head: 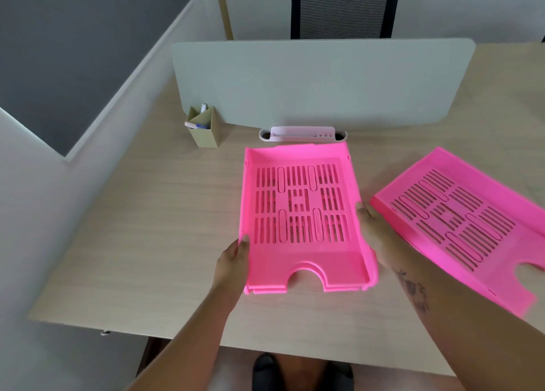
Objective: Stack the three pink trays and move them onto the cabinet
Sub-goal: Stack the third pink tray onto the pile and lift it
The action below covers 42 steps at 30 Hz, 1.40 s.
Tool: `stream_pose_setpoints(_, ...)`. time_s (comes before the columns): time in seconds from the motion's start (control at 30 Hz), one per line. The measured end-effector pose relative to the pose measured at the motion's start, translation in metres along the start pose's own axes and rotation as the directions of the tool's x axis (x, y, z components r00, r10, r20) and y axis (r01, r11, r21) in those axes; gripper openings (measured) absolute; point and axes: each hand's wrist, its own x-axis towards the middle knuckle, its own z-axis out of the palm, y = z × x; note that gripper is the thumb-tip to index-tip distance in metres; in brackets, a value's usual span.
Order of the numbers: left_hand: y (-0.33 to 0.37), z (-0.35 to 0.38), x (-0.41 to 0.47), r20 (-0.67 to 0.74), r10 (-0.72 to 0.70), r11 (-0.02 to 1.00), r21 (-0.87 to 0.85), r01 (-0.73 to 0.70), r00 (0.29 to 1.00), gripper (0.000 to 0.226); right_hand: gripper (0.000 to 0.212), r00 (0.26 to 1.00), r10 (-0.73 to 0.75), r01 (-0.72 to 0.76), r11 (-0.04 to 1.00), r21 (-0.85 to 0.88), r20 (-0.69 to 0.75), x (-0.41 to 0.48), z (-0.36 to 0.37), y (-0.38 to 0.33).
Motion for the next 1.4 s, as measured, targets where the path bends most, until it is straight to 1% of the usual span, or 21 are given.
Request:
stream_pose_setpoints(0.1, -0.003, 0.002, -0.002, 0.025, -0.006, 1.000, -0.029, 0.007, 1.000, 0.045, 0.053, 1.000, 0.011, -0.010, 0.997, -0.075, 0.009, 0.005, -0.003, -0.003)
stream_pose_setpoints(0.2, -0.001, 0.001, -0.004, 0.084, -0.019, 0.998, -0.052, 0.024, 0.996, 0.046, 0.056, 0.999, 0.021, -0.016, 0.993, -0.117, 0.038, 0.007, -0.006, -0.006)
stream_pose_setpoints(0.3, 0.003, -0.002, -0.006, 0.149, -0.018, 0.997, -0.068, 0.029, 0.989, 0.045, 0.055, 0.999, -0.005, 0.011, 0.994, -0.113, 0.052, 0.002, -0.009, -0.005)
stream_pose_setpoints(0.37, 0.000, -0.003, -0.009, 0.168, 0.020, 0.996, -0.088, -0.005, 0.986, 0.037, 0.051, 0.999, -0.031, 0.033, 0.997, -0.068, 0.030, -0.008, -0.011, 0.000)
stream_pose_setpoints(0.4, -0.005, -0.003, -0.010, 0.169, 0.039, 0.995, -0.095, -0.023, 0.985, 0.037, 0.049, 0.999, -0.030, 0.031, 0.999, -0.043, 0.018, -0.015, -0.012, 0.006)
stream_pose_setpoints(0.43, -0.011, -0.002, -0.012, 0.164, 0.054, 0.994, -0.100, -0.038, 0.985, 0.039, 0.046, 1.000, -0.029, 0.029, 0.999, -0.025, 0.011, -0.022, -0.012, 0.013)
stream_pose_setpoints(0.53, -0.030, 0.005, -0.018, 0.119, 0.060, 0.995, -0.087, -0.049, 0.991, 0.046, 0.042, 0.999, 0.018, -0.017, 0.998, -0.059, 0.031, -0.031, -0.007, 0.043)
stream_pose_setpoints(0.63, -0.037, 0.011, -0.015, 0.045, 0.035, 0.993, -0.114, -0.030, 0.998, 0.052, 0.042, 0.997, 0.078, -0.079, 0.996, -0.030, -0.017, -0.027, 0.002, 0.062)
stream_pose_setpoints(0.7, -0.035, 0.012, -0.007, 0.000, 0.017, 0.996, -0.093, -0.017, 1.000, 0.051, 0.046, 0.996, 0.075, -0.077, 0.996, -0.036, -0.052, -0.023, 0.009, 0.065)
stream_pose_setpoints(0.83, -0.023, 0.006, 0.016, 0.019, 0.004, 1.000, -0.020, -0.004, 1.000, 0.053, 0.042, 0.990, 0.061, -0.060, 0.998, 0.014, -0.126, -0.015, 0.024, 0.062)
stream_pose_setpoints(0.93, -0.015, 0.001, 0.028, 0.037, 0.000, 1.000, 0.004, 0.000, 0.999, 0.053, 0.046, 0.993, 0.034, -0.033, 0.999, 0.011, -0.111, -0.011, 0.029, 0.062)
stream_pose_setpoints(1.03, -0.023, 0.000, 0.023, 0.013, 0.023, 1.000, 0.004, -0.023, 1.000, 0.043, 0.048, 0.997, 0.026, -0.023, 0.999, 0.029, -0.079, -0.022, 0.028, 0.071)
stream_pose_setpoints(1.1, -0.034, 0.004, 0.011, -0.040, 0.025, 0.999, -0.028, -0.027, 0.999, 0.040, 0.050, 0.998, 0.012, -0.009, 0.999, 0.043, -0.063, -0.031, 0.029, 0.081)
stream_pose_setpoints(1.17, -0.042, 0.010, -0.002, -0.081, -0.004, 0.994, -0.109, -0.005, 0.997, 0.037, 0.052, 0.998, 0.009, -0.005, 0.997, 0.075, -0.060, -0.037, 0.031, 0.089)
stream_pose_setpoints(1.23, -0.045, 0.016, -0.007, -0.099, -0.024, 0.984, -0.180, 0.006, 0.995, 0.041, 0.055, 0.998, 0.013, -0.005, 0.994, 0.108, -0.065, -0.037, 0.033, 0.093)
stream_pose_setpoints(1.3, -0.043, 0.018, -0.006, -0.099, -0.027, 0.981, -0.195, 0.007, 0.995, 0.045, 0.055, 0.997, 0.017, -0.008, 0.993, 0.116, -0.076, -0.035, 0.036, 0.095)
stream_pose_setpoints(1.4, -0.039, 0.013, 0.005, -0.094, -0.012, 0.984, -0.177, -0.005, 0.996, 0.044, 0.055, 0.996, 0.007, 0.005, 0.992, 0.129, -0.091, -0.032, 0.043, 0.091)
